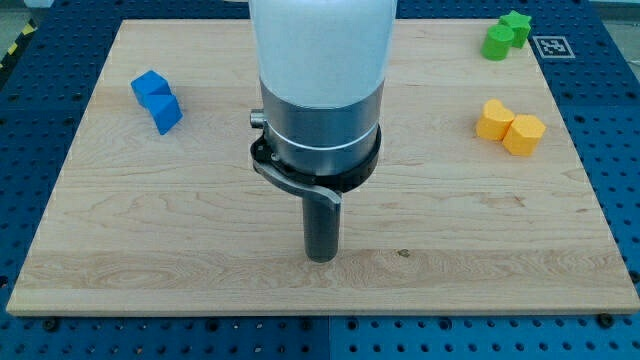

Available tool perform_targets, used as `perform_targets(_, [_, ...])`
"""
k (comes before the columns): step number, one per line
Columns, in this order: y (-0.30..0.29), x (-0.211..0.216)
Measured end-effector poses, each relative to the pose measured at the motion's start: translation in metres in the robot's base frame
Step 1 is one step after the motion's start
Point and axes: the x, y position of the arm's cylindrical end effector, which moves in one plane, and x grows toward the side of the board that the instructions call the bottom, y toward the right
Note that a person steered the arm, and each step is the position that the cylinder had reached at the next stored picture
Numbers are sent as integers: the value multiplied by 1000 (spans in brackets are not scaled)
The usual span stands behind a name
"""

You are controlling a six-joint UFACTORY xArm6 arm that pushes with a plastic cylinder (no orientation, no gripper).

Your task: Move your arm to the bottom left side of the triangle

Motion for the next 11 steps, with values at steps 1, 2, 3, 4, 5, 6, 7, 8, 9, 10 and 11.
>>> perform_targets(1, [0,-1])
perform_targets(2, [-31,-30])
perform_targets(3, [-76,-76])
perform_targets(4, [-77,-77])
perform_targets(5, [-120,-89])
perform_targets(6, [-178,-109])
perform_targets(7, [-188,-120])
perform_targets(8, [-198,-128])
perform_targets(9, [-221,-134])
perform_targets(10, [-221,-136])
perform_targets(11, [-221,-147])
